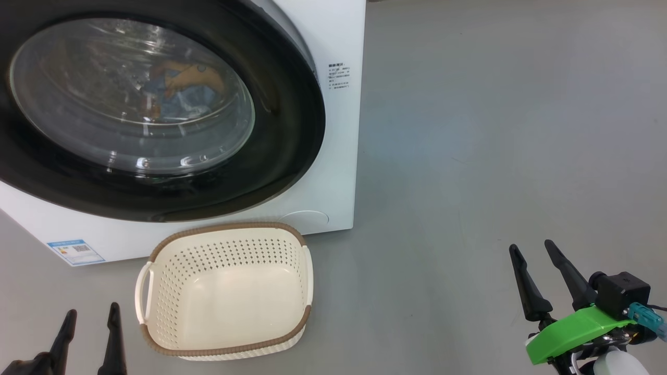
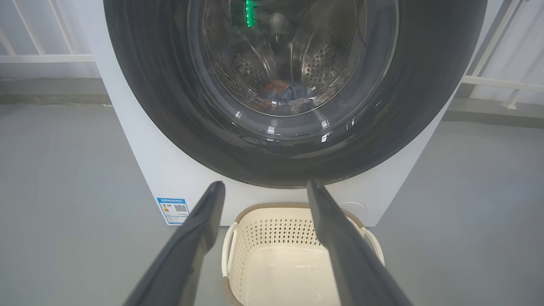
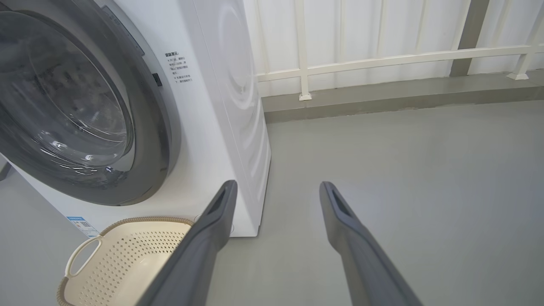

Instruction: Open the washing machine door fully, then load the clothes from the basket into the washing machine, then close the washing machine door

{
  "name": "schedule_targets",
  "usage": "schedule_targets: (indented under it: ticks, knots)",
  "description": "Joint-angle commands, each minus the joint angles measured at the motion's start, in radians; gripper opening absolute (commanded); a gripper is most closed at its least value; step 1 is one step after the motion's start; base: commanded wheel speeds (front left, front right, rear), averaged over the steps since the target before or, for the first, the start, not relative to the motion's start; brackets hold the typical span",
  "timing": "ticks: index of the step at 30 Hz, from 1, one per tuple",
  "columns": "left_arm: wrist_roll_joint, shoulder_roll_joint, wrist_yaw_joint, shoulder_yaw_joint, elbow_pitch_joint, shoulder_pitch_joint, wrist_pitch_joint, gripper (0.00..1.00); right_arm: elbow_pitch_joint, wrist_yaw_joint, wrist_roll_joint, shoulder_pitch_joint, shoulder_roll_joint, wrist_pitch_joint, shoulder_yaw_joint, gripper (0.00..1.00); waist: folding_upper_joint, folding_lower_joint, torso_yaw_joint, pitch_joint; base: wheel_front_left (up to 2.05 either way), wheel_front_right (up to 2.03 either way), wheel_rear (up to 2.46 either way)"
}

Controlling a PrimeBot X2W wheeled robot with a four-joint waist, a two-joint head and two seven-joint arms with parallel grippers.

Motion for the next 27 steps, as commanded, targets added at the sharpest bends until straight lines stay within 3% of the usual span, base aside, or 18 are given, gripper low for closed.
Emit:
schedule_targets:
  ticks: [1,27]
  knots:
    - [0.015,0.015,-0.002,0.037,-0.03,-0.024,-0.006,1.0,-0.024,-0.002,-0.009,-0.006,-0.009,-0.005,0.016,1.0,-0.0001,0.0,0.0,0.002,0.0,0.0,0.0]
    - [0.026,0.002,-0.002,0.035,-0.054,-0.027,-0.006,1.0,-0.026,-0.002,-0.01,-0.01,-0.014,-0.005,0.029,1.0,-0.0001,0.0,0.005,0.01,0.0,0.0,0.0]
